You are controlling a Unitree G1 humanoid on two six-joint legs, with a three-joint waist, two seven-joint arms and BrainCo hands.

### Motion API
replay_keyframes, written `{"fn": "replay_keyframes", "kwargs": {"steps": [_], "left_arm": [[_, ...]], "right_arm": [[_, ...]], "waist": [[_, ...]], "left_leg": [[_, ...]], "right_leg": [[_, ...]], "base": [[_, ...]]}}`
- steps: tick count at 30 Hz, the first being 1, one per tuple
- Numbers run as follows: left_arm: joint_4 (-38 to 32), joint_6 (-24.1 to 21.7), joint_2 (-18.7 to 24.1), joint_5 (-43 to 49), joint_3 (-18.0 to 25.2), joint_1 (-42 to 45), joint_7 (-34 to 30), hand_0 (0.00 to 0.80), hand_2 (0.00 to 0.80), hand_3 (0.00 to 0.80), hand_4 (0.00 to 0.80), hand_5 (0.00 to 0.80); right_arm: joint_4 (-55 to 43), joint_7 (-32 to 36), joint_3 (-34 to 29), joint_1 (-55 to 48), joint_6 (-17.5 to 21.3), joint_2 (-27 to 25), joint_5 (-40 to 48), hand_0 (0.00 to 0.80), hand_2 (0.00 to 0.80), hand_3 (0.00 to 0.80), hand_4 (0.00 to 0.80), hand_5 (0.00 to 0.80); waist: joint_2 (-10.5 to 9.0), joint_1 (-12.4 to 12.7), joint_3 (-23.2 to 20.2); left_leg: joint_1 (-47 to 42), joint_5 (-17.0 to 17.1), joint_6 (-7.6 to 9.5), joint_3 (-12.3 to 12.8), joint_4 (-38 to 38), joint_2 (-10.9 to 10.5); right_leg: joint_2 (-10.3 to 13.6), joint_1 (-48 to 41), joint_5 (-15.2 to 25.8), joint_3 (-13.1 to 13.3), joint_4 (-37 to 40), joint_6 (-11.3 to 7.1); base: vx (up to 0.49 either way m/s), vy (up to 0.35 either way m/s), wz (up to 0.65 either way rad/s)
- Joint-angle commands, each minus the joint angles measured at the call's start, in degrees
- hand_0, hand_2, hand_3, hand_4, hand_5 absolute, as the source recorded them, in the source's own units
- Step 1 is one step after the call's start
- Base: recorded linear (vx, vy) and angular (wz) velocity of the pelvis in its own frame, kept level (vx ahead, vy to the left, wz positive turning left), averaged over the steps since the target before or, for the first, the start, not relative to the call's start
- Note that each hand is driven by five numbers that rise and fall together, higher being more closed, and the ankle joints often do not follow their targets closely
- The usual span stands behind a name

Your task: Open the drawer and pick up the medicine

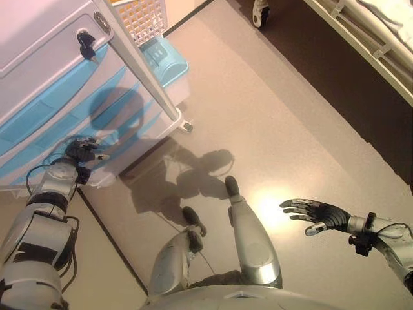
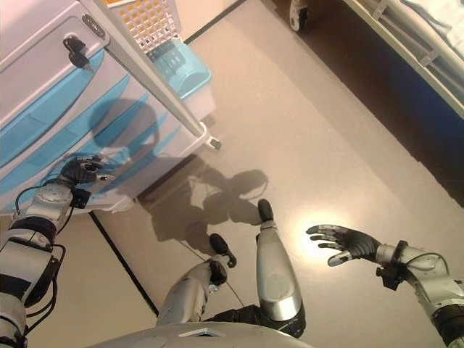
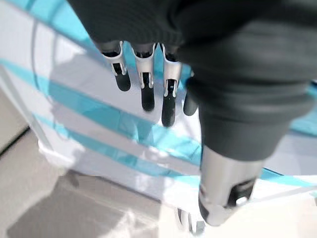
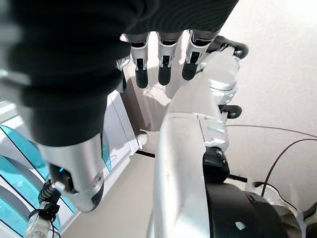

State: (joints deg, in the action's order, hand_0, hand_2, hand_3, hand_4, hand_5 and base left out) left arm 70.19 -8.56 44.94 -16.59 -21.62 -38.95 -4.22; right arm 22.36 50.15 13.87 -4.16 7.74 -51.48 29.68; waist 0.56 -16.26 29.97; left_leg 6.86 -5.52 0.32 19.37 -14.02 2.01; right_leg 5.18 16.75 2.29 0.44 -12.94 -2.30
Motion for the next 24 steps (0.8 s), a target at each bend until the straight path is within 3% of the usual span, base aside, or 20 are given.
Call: {"fn": "replay_keyframes", "kwargs": {"steps": [1,6,8,11,17,21,24], "left_arm": [[-4.04,0.52,2.93,-5.73,3.46,3.21,-5.72,0.000,0.000,0.000,0.000,0.000],[-13.38,3.49,-4.22,-11.75,4.29,11.60,-16.21,0.000,0.000,0.000,0.000,0.000],[-17.55,4.36,-9.92,-12.43,2.84,16.72,-19.12,0.000,0.000,0.000,0.000,0.000],[-20.43,6.41,-16.71,-15.42,2.37,22.57,-22.42,0.000,0.000,0.000,0.000,0.000],[-22.03,9.88,-25.91,-21.46,3.31,31.54,-26.85,0.000,0.000,0.000,0.000,0.000],[-22.55,12.08,-28.37,-26.69,4.57,34.78,-29.01,0.000,0.000,0.000,0.000,0.000],[-23.04,14.36,-29.99,-33.33,5.83,36.79,-29.95,0.000,0.000,0.000,0.000,0.000]], "right_arm": [[-0.59,-1.61,1.50,-0.90,2.10,3.98,-0.99,0.000,0.000,0.000,0.000,0.000],[4.99,-6.25,0.79,0.37,0.18,8.01,-4.29,0.000,0.000,0.000,0.000,0.000],[10.33,-13.07,0.17,2.13,-1.13,11.87,-7.37,0.000,0.000,0.000,0.000,0.000],[14.14,-18.48,-0.96,3.13,-3.77,16.94,-2.25,0.000,0.000,0.000,0.000,0.000],[15.98,-18.92,-1.81,2.22,-8.07,29.57,7.63,0.000,0.000,0.000,0.000,0.000],[19.19,-16.71,-1.04,2.29,-10.12,33.82,11.47,0.000,0.000,0.000,0.000,0.000],[21.98,-12.95,0.12,2.78,-6.72,36.41,13.78,0.000,0.000,0.000,0.000,0.000]], "waist": [[-2.27,1.97,-2.16],[-1.63,4.32,-3.65],[-1.08,5.80,-4.98],[-0.47,7.38,-7.02],[0.61,10.11,-12.97],[0.98,12.26,-15.51],[1.16,14.45,-17.39]], "left_leg": [[5.22,-2.74,0.37,-4.12,-5.03,-2.22],[2.49,-1.98,0.10,-5.81,-1.86,-2.61],[0.23,-0.98,-0.07,-7.17,1.37,-2.78],[-2.57,0.34,-0.35,-9.21,5.35,-3.06],[-6.52,2.50,-1.25,-12.21,11.25,-2.33],[-7.89,3.90,-2.02,-13.82,13.85,-1.82],[-8.61,5.09,-2.62,-15.52,15.66,-1.53]], "right_leg": [[3.79,0.96,-5.52,-2.81,-6.07,-4.47],[3.87,-2.70,-5.71,-4.88,-3.87,-4.51],[3.53,-5.19,-5.65,-5.97,-2.16,-4.52],[2.68,-8.39,-5.90,-7.03,-0.15,-4.47],[0.64,-13.82,-6.70,-9.64,3.34,-3.64],[-0.04,-16.56,-7.08,-11.69,5.06,-2.99],[-0.40,-18.71,-7.64,-13.64,6.09,-2.46]], "base": [[-0.034,-0.111,0.01],[-0.022,-0.143,0.13],[-0.006,-0.185,0.20],[0.014,-0.205,0.15],[0.037,-0.203,0.22],[0.034,-0.160,0.28],[0.010,-0.136,0.29]]}}
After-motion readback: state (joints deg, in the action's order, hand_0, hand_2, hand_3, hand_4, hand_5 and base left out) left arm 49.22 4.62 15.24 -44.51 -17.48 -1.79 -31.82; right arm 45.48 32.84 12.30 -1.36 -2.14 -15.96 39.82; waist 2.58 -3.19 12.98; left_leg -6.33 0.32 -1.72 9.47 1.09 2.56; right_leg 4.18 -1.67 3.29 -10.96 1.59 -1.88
